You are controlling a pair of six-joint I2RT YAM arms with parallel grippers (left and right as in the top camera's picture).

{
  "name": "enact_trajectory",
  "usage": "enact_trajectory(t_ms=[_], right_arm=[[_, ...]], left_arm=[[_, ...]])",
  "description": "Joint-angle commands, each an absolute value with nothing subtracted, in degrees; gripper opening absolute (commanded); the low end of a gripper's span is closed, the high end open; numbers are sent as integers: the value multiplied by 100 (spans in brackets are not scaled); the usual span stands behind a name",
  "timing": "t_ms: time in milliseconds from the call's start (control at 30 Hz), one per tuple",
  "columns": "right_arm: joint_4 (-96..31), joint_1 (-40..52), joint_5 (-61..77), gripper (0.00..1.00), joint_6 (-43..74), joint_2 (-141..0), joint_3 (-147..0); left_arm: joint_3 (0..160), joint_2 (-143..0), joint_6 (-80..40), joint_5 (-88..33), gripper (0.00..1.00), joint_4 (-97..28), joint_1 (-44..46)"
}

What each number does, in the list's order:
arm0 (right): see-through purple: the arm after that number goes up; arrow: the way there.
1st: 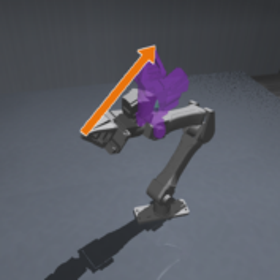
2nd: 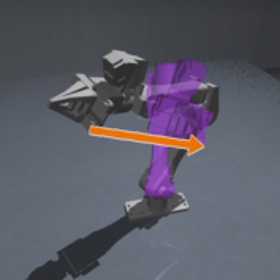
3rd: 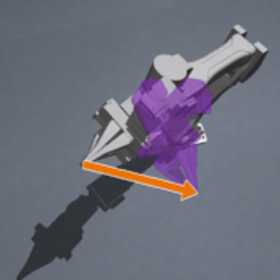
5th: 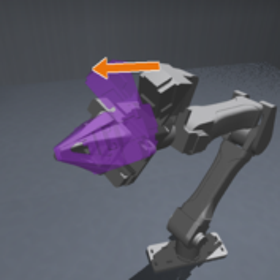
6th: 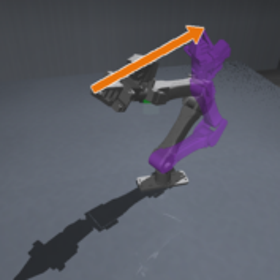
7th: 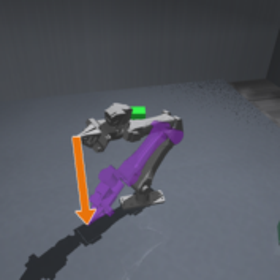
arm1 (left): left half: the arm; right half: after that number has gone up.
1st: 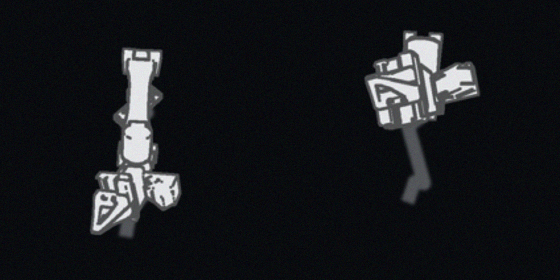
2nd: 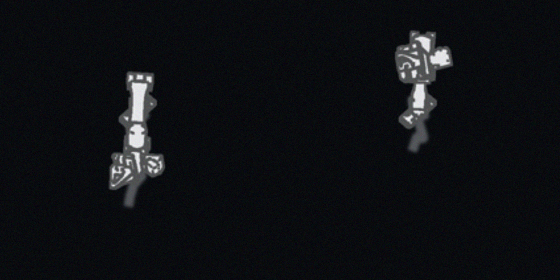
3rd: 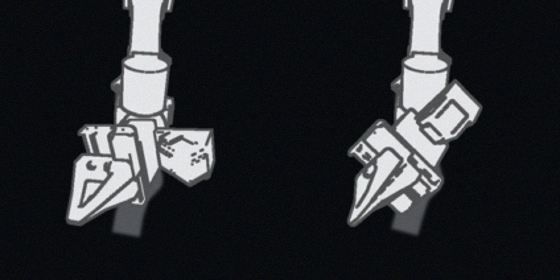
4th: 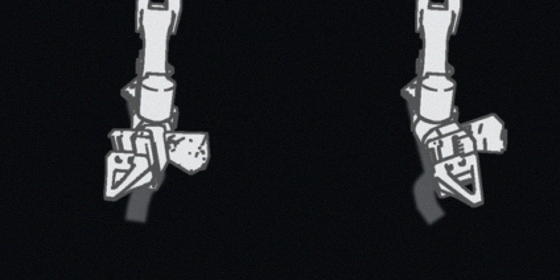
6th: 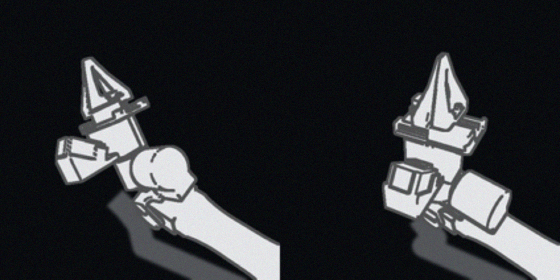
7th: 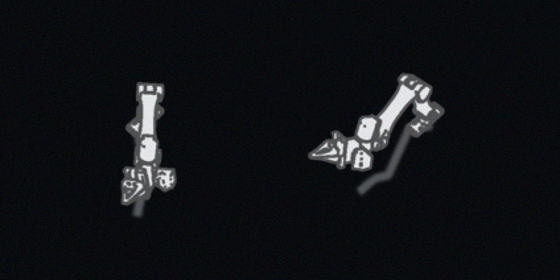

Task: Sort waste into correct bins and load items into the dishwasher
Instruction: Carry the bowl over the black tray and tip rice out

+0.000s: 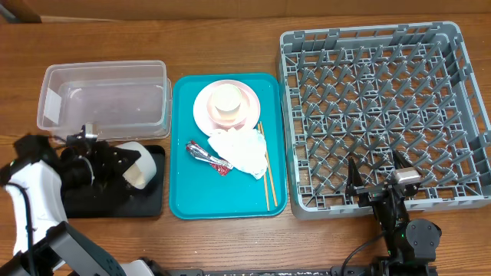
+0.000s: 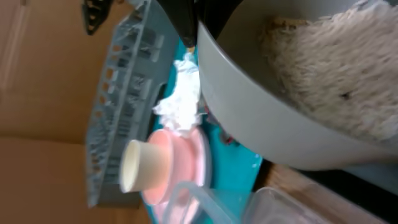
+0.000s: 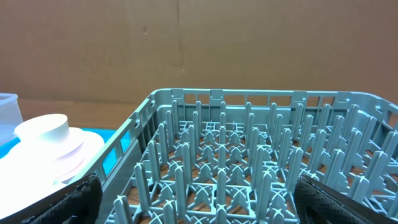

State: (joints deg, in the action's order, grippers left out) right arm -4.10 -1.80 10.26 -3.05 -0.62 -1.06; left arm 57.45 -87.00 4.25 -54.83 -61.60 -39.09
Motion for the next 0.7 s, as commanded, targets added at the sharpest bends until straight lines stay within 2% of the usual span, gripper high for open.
enact_trajectory(t_ms=[0,200,333,667], right_arm=[[-379,-196,1037,100,-305,-16,-45],[-379,-196,1037,100,-305,-16,-45],[-379,-196,1037,100,-305,-16,-45],[-379,-196,1037,100,-305,-16,-45]], left_arm=[[5463,-8580,1243,-6978,4,-6119,-4508],[5148,-8580,1525,-7301,4,-6049,-5468],[4984,-8580,1826,-7920,4,-5940,-6001],[4895,-8580,1929,-8117,4,-5887,-6307]])
